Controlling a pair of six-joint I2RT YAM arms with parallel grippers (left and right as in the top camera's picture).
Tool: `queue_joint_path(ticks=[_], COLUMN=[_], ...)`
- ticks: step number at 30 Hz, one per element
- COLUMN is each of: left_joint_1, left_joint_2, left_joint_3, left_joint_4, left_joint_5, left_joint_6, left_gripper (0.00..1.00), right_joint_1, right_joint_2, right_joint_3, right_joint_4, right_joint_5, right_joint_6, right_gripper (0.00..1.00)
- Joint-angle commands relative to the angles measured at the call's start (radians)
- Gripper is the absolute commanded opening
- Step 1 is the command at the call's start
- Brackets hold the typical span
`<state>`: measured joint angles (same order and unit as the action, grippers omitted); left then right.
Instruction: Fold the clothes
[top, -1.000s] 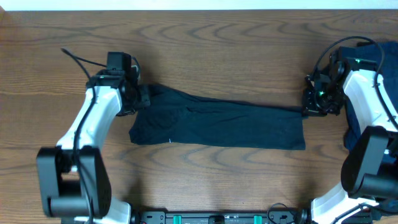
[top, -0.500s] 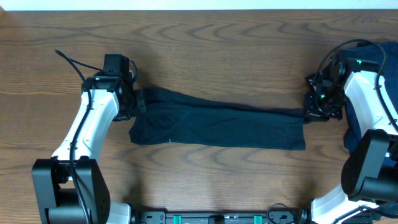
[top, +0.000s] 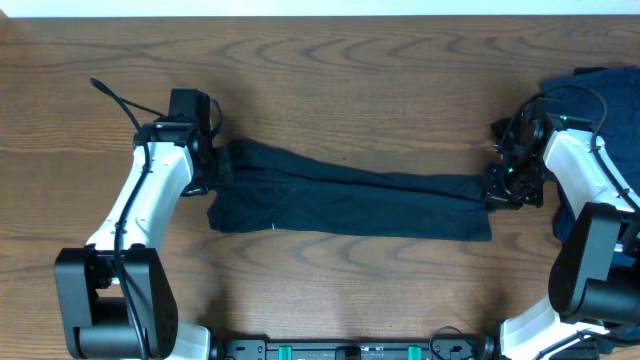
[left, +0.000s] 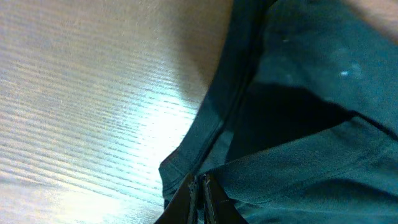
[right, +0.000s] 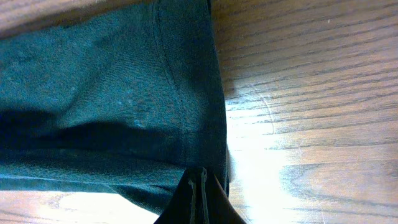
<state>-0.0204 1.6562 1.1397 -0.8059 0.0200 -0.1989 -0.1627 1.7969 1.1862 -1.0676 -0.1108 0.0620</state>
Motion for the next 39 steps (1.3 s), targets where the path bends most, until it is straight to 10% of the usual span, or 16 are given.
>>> queue_joint_path(ticks=[1, 39], left_joint_1=[0.004, 0.002], left_joint_2=[0.025, 0.055], left_joint_3=[-0.025, -0.043], left_joint_4=[-0.005, -0.074], left_joint_5=[-0.032, -0.028], left_joint_6=[-0.028, -0.069], left_gripper=[0.06, 0.06], right_joint_1=[-0.006, 0.006], right_joint_2=[-0.018, -0.018], right_joint_3=[-0.005, -0.011], right_joint_4=[0.003, -0.029], right_joint_5=[0.026, 0.025], right_joint_6=[0.025, 0.058], right_gripper=[0.01, 0.02])
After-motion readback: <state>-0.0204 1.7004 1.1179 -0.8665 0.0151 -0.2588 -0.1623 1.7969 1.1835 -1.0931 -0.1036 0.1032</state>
